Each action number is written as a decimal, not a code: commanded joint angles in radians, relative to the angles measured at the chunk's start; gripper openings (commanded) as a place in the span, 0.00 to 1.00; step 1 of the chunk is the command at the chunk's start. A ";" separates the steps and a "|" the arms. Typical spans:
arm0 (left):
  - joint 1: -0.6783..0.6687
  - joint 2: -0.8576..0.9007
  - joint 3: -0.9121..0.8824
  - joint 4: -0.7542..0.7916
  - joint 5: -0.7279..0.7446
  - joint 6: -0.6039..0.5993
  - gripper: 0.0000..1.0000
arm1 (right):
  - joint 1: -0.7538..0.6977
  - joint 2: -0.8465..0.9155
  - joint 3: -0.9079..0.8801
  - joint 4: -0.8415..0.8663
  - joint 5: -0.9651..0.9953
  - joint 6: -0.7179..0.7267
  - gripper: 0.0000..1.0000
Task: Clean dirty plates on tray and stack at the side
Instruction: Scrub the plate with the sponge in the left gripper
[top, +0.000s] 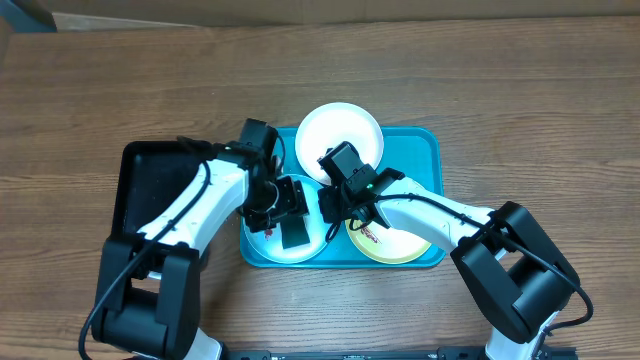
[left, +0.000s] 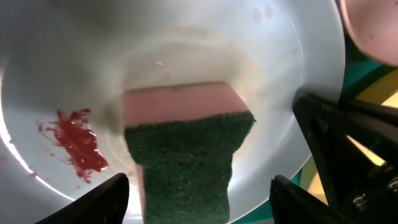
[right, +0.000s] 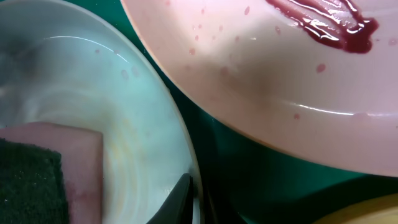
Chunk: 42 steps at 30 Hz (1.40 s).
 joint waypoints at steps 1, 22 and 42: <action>-0.041 0.013 -0.003 0.000 -0.087 -0.039 0.72 | -0.001 0.015 -0.002 0.005 0.003 0.006 0.08; -0.069 0.042 -0.011 0.003 -0.164 -0.082 0.60 | -0.001 0.015 -0.002 0.005 0.003 0.005 0.08; -0.068 0.082 0.013 -0.001 -0.141 -0.081 0.24 | -0.001 0.015 -0.002 0.004 0.003 0.006 0.09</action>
